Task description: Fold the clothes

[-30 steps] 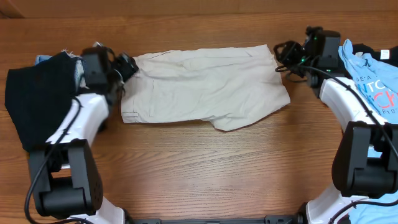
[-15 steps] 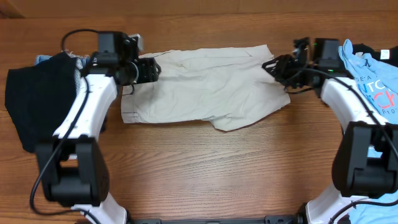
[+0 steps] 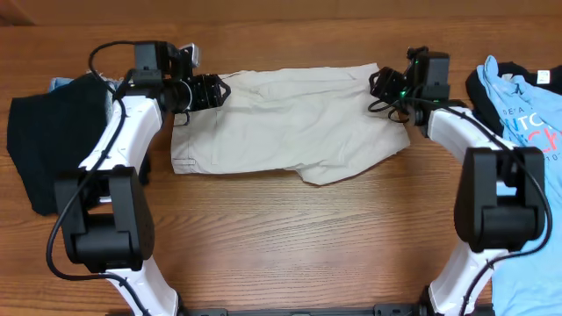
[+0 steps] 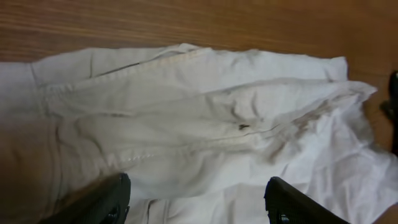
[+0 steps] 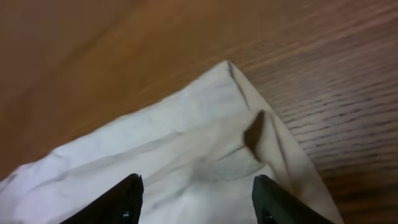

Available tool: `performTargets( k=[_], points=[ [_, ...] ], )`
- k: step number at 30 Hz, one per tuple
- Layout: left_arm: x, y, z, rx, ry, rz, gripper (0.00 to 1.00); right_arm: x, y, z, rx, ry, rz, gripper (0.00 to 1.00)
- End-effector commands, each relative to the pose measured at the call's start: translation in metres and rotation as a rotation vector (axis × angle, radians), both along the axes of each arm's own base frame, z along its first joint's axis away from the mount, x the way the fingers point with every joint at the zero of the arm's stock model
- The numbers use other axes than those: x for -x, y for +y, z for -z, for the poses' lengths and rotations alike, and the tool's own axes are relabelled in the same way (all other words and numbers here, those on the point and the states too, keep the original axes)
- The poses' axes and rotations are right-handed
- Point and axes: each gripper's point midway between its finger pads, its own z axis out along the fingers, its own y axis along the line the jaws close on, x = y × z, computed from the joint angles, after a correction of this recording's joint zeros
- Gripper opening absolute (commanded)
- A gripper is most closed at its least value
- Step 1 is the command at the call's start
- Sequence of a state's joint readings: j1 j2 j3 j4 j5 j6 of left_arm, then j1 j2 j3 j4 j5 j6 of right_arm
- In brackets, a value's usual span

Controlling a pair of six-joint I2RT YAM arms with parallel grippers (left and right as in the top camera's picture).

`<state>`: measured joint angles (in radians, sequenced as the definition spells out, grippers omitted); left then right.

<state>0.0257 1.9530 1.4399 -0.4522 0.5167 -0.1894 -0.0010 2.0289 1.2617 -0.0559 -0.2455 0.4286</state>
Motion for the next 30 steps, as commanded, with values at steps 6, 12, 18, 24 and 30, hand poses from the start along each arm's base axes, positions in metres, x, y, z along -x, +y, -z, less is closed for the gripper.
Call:
performTargets(
  k=[6, 12, 18, 24, 30],
  points=[
    [-0.004, 0.005, -0.033, 0.151, -0.05, 0.035, 0.73, -0.015, -0.011, 0.016, 0.024, -0.034, 0.021, 0.57],
    [-0.004, 0.01, -0.045, 0.223, -0.081, 0.059, 0.73, -0.021, -0.009, 0.023, 0.017, -0.052, 0.022, 0.5],
    [-0.006, 0.027, -0.046, 0.23, -0.09, 0.028, 0.72, -0.021, 0.0, 0.024, -0.027, -0.051, -0.006, 0.18],
    [-0.006, 0.05, -0.035, 0.166, -0.056, -0.05, 0.75, -0.034, 0.015, -0.016, -0.128, -0.131, -0.111, 0.04],
    [-0.003, 0.077, -0.011, -0.003, 0.006, -0.153, 0.81, -0.043, 0.018, -0.051, -0.139, -0.197, -0.132, 0.04]
  ],
)
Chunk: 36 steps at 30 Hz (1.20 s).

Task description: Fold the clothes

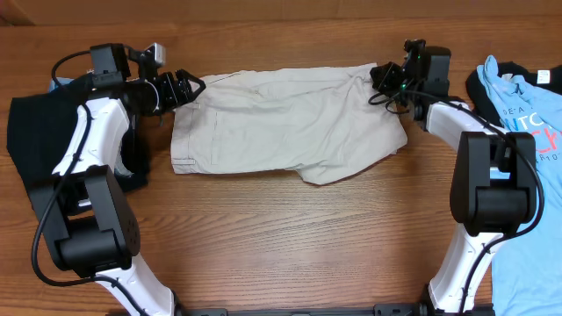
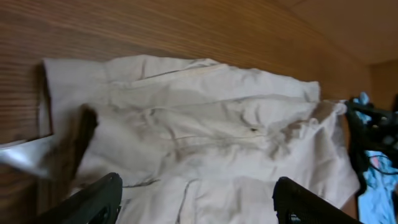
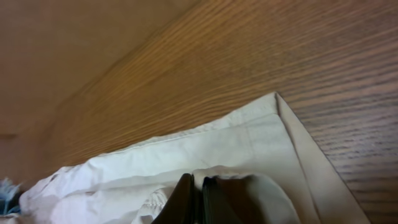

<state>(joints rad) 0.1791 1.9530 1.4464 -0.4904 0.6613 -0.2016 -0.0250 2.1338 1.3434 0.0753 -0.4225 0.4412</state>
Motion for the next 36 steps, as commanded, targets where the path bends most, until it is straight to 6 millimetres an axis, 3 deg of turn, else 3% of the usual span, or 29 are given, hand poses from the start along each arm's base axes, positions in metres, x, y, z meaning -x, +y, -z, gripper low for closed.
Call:
performTargets(
  k=[1, 7, 8, 10, 11, 12, 13, 16, 17, 18, 21, 23, 25, 28, 30, 36],
  points=[
    [-0.007, 0.028, 0.001, -0.152, -0.002, -0.084, 0.81, -0.013, 0.003, -0.047, -0.018, -0.101, -0.025, 0.04],
    [-0.009, 0.045, 0.007, -0.233, 0.019, -0.152, 0.73, -0.022, 0.005, -0.067, -0.03, -0.158, -0.037, 0.04],
    [-0.009, 0.046, 0.008, -0.237, 0.019, -0.154, 0.68, -0.025, 0.005, -0.073, -0.053, -0.172, -0.022, 0.04],
    [-0.009, 0.046, 0.007, -0.237, 0.015, -0.154, 0.55, -0.03, 0.004, -0.084, -0.073, -0.214, -0.006, 0.04],
    [-0.01, 0.046, 0.007, -0.236, 0.015, -0.155, 0.3, -0.033, 0.001, -0.088, -0.085, -0.222, 0.021, 0.04],
    [-0.01, 0.045, 0.007, -0.233, 0.016, -0.156, 0.14, -0.035, -0.003, -0.086, -0.081, -0.216, 0.048, 0.04],
    [-0.01, 0.045, 0.007, -0.231, 0.016, -0.155, 0.04, -0.035, -0.007, -0.083, -0.07, -0.203, 0.069, 0.04],
    [-0.01, 0.045, 0.007, -0.229, 0.017, -0.158, 0.06, -0.035, -0.024, -0.067, -0.012, -0.146, 0.164, 0.04],
    [-0.009, 0.045, 0.007, -0.228, 0.018, -0.158, 0.19, -0.034, -0.031, -0.062, 0.01, -0.128, 0.198, 0.04],
    [-0.01, 0.045, 0.007, -0.226, 0.018, -0.159, 0.41, -0.033, -0.034, -0.059, 0.022, -0.118, 0.21, 0.04],
    [-0.01, 0.045, 0.006, -0.226, 0.013, -0.158, 0.62, -0.033, -0.034, -0.059, 0.035, -0.125, 0.197, 0.04],
    [-0.012, 0.045, 0.005, -0.227, 0.005, -0.159, 0.7, -0.033, -0.034, -0.059, 0.034, -0.125, 0.196, 0.04],
    [-0.015, 0.049, 0.005, -0.247, -0.009, -0.169, 0.7, -0.033, -0.032, -0.059, 0.03, -0.124, 0.189, 0.04],
    [-0.024, 0.054, 0.009, -0.268, -0.027, -0.189, 0.57, -0.033, -0.031, -0.059, 0.027, -0.124, 0.183, 0.04],
    [-0.031, 0.043, 0.017, -0.243, -0.043, -0.159, 0.5, -0.032, -0.028, -0.06, 0.018, -0.124, 0.17, 0.04],
    [-0.038, 0.012, 0.048, -0.178, -0.015, -0.104, 0.48, -0.031, -0.026, -0.059, 0.012, -0.12, 0.155, 0.04]
  ],
)
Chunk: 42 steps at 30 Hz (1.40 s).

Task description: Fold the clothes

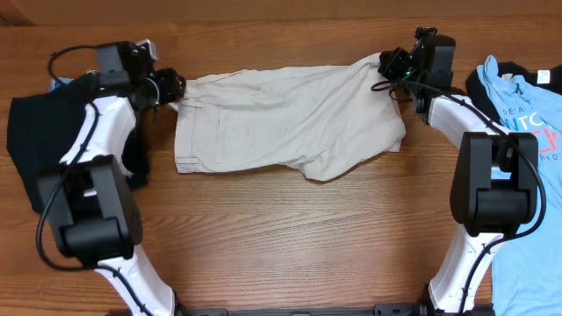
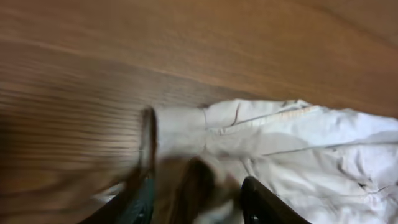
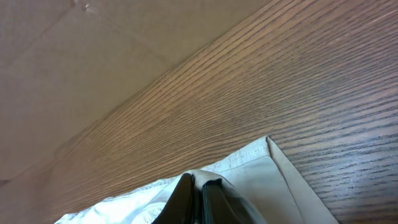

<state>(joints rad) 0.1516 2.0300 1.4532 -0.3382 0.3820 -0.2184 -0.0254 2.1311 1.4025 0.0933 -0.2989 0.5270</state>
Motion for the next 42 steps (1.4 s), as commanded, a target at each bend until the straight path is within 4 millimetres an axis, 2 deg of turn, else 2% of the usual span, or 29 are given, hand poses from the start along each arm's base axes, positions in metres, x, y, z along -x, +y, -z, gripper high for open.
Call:
performTargets(
  k=[1, 2, 3, 5, 6, 7, 10, 16, 18, 22, 27, 30, 34, 37, 40, 41, 42],
  points=[
    [-0.004, -0.023, 0.016, 0.052, 0.026, 0.042, 0.47, -0.007, -0.005, -0.034, 0.008, -0.07, 0.006, 0.04],
    [-0.004, -0.023, 0.016, 0.052, 0.027, 0.042, 0.44, -0.006, -0.005, -0.034, 0.009, -0.068, 0.006, 0.04],
    [-0.004, -0.023, 0.015, 0.052, 0.024, 0.041, 0.37, -0.006, -0.005, -0.033, 0.008, -0.065, 0.006, 0.04],
    [-0.007, -0.021, 0.012, 0.069, 0.011, 0.033, 0.15, -0.006, -0.005, -0.033, 0.008, -0.062, 0.006, 0.04],
    [-0.008, -0.019, 0.01, 0.08, 0.01, 0.022, 0.08, -0.006, -0.005, -0.032, 0.009, -0.061, 0.006, 0.04],
    [-0.009, -0.014, 0.008, 0.091, 0.009, 0.002, 0.04, -0.005, -0.005, -0.032, 0.008, -0.059, 0.006, 0.04],
    [-0.012, -0.007, -0.004, 0.118, -0.011, -0.001, 0.04, -0.005, -0.005, -0.031, 0.008, -0.055, 0.006, 0.04],
    [-0.015, 0.02, -0.048, 0.097, -0.101, -0.053, 0.04, -0.006, -0.005, -0.033, 0.026, -0.069, -0.004, 0.04],
    [-0.015, 0.024, -0.053, 0.082, -0.111, -0.064, 0.04, -0.007, -0.006, -0.034, 0.055, -0.086, -0.012, 0.04],
    [-0.012, 0.028, -0.047, 0.064, -0.087, -0.084, 0.04, -0.008, -0.006, -0.035, 0.06, -0.093, -0.015, 0.04],
    [-0.016, 0.032, -0.051, 0.071, -0.104, -0.115, 0.04, -0.014, -0.006, -0.047, 0.065, -0.15, -0.016, 0.04],
    [-0.017, 0.036, -0.05, 0.061, -0.098, -0.136, 0.04, -0.014, -0.007, -0.047, 0.085, -0.159, -0.026, 0.04],
    [-0.008, 0.057, -0.035, -0.002, -0.024, -0.271, 0.04, -0.015, -0.007, -0.034, 0.106, -0.141, -0.036, 0.04],
    [-0.007, 0.06, -0.033, -0.011, -0.013, -0.283, 0.04, -0.015, -0.009, -0.015, 0.106, -0.11, -0.032, 0.04],
    [-0.007, 0.06, -0.033, -0.013, -0.016, -0.284, 0.04, -0.017, -0.009, -0.006, 0.107, -0.109, -0.033, 0.04],
    [-0.007, 0.061, -0.033, -0.014, -0.017, -0.285, 0.07, -0.018, -0.009, -0.005, 0.118, -0.115, -0.04, 0.04],
    [-0.007, 0.061, -0.033, -0.014, -0.017, -0.285, 0.15, -0.018, -0.009, -0.006, 0.128, -0.119, -0.045, 0.04]
  ],
)
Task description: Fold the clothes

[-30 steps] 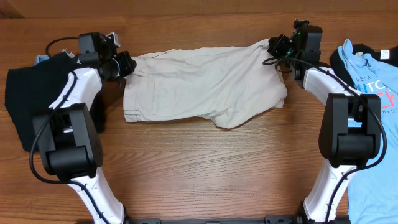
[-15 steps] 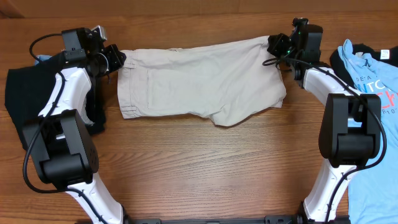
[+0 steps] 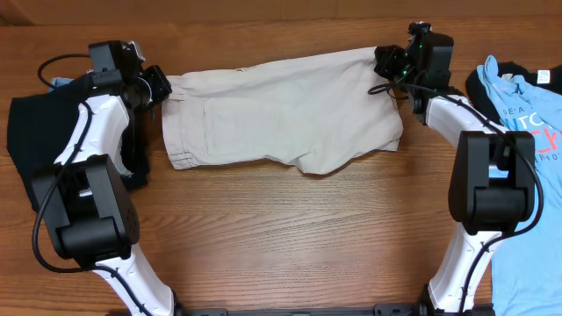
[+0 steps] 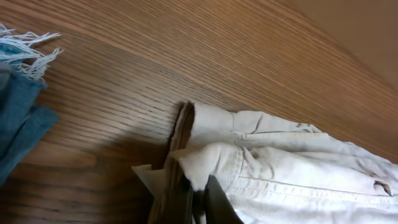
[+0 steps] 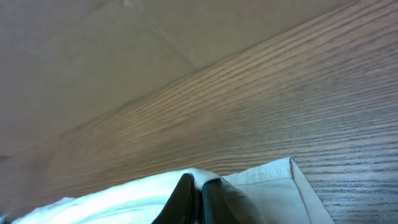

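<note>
Beige shorts (image 3: 281, 105) lie spread across the far middle of the table. My left gripper (image 3: 158, 85) is shut on their far left waistband corner (image 4: 208, 155), the fabric bunched between its jaws (image 4: 196, 190). At the far right corner my right gripper (image 3: 384, 60) is shut on the leg hem (image 5: 267, 177), a fold pinched between its fingers (image 5: 198, 190). Both corners are lifted slightly off the wood.
A black garment (image 3: 48, 132) over a blue frayed one (image 4: 18, 106) lies at the left edge. A light blue printed T-shirt (image 3: 527, 114) on a dark garment lies at the right edge. Bare wood fills the near half of the table (image 3: 290, 246).
My left gripper has shut on the waistband corner, where it was open around it. The shorts have shifted a little toward the far left and lie flatter. The right gripper still holds its corner.
Both grippers first stood open over the far corners of the shorts. Then the right one was shut on the far right hem while the left stayed open further left. The left then came onto the waistband corner and is now shut on it, the shorts stretched between both.
</note>
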Available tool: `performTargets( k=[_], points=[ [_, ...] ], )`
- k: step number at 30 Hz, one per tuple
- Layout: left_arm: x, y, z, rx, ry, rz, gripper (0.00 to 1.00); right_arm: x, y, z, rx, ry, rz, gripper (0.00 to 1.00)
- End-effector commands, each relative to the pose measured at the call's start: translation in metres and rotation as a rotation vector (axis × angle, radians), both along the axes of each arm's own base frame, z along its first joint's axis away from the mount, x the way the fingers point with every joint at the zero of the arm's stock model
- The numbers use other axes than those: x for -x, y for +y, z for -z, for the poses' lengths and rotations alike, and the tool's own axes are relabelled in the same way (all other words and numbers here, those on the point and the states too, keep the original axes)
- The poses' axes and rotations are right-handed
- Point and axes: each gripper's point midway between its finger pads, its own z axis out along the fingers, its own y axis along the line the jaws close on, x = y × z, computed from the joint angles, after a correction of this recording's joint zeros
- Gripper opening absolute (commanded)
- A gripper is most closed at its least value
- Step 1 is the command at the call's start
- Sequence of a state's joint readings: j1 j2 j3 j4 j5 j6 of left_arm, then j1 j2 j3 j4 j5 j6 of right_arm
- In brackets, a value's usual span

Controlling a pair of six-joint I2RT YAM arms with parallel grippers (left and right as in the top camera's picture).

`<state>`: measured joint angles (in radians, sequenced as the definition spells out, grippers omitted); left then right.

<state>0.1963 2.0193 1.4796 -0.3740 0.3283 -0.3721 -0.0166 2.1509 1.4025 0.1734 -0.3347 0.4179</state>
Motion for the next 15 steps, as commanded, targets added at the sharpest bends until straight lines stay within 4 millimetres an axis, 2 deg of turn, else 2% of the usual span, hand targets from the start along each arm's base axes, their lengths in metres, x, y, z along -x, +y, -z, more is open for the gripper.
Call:
performTargets(
  k=[1, 3, 7, 8, 10, 11, 12, 13, 15],
  points=[
    [-0.008, 0.028, -0.026, -0.075, -0.052, -0.093, 0.46, -0.011, -0.02, 0.0, 0.055, -0.032, 0.049, 0.08],
    [-0.007, 0.027, -0.026, -0.069, -0.049, -0.087, 1.0, -0.011, -0.026, 0.0, 0.054, -0.03, 0.059, 0.47],
    [0.0, 0.015, -0.034, -0.048, -0.052, -0.018, 1.0, -0.002, -0.036, -0.009, -0.022, -0.021, -0.015, 0.74],
    [0.003, 0.011, -0.04, -0.045, -0.058, 0.008, 0.99, 0.004, -0.042, -0.016, -0.057, -0.014, -0.044, 0.78],
    [0.006, 0.002, -0.055, -0.031, -0.09, 0.067, 0.95, 0.015, -0.046, -0.029, -0.115, -0.009, -0.101, 0.69],
    [0.008, -0.007, -0.066, -0.019, -0.12, 0.117, 0.86, 0.024, -0.043, -0.038, -0.155, -0.003, -0.147, 0.58],
    [0.01, -0.02, -0.078, 0.005, -0.149, 0.168, 0.77, 0.034, -0.036, -0.045, -0.196, 0.018, -0.194, 0.53],
    [0.012, -0.035, -0.085, 0.016, -0.169, 0.225, 0.65, 0.042, -0.032, -0.045, -0.223, 0.06, -0.207, 0.51],
    [0.019, -0.06, -0.087, 0.0, -0.163, 0.307, 0.45, 0.059, -0.018, -0.036, -0.257, 0.166, -0.22, 0.42]
  ],
)
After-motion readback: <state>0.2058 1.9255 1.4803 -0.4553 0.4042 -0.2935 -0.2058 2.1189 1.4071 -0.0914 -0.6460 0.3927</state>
